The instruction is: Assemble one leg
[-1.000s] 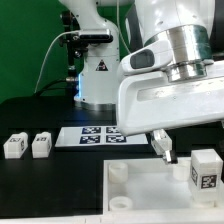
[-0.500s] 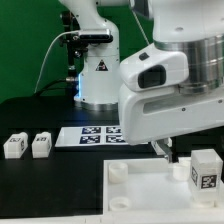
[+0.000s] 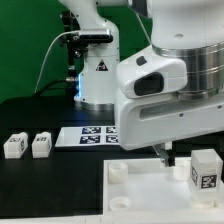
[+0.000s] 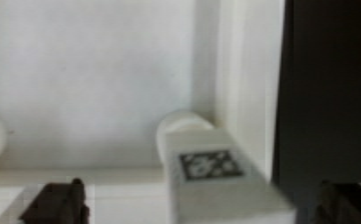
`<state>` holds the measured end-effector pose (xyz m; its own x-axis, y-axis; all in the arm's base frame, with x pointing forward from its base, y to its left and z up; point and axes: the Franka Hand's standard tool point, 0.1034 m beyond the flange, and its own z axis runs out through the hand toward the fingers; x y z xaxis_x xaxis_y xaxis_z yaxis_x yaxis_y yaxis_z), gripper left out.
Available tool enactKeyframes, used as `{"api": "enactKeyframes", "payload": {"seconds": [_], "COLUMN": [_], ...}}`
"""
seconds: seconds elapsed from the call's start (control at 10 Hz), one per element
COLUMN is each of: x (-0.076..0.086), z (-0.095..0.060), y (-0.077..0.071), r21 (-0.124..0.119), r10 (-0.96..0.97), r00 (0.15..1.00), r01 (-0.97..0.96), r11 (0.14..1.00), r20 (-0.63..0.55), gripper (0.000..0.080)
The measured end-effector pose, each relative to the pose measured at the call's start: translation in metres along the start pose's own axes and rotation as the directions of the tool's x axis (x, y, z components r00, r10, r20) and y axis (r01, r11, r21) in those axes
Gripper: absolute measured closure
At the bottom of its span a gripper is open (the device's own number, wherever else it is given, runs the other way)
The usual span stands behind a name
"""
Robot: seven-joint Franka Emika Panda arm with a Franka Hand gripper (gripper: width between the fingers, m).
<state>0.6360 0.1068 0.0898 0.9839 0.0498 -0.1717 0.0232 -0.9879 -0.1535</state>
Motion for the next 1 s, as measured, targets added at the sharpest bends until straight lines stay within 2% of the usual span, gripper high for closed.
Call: {"api": "enactKeyframes", "payload": {"seconds": [0.6, 0.8, 0.9, 1.0], "x": [0.0, 0.0, 0.0, 0.0], "z": [0.0074, 0.0075, 0.0075, 0.0076], "y": [-0.0067, -0.0067, -0.0065, -0.0067], "r21": [-0.004, -0.004, -0.004, -0.004], "r10": [0.058, 0.085, 0.084, 0.098], "r00": [0.998, 0.996, 0.996, 0.995], "r01": [-0.058, -0.085, -0.084, -0.098], "r11": [0.998, 0.996, 0.996, 0.995], "r20": [0.002, 0.002, 0.002, 0.002], "gripper": [0.0151, 0.0178, 0.0381, 0.0381]}}
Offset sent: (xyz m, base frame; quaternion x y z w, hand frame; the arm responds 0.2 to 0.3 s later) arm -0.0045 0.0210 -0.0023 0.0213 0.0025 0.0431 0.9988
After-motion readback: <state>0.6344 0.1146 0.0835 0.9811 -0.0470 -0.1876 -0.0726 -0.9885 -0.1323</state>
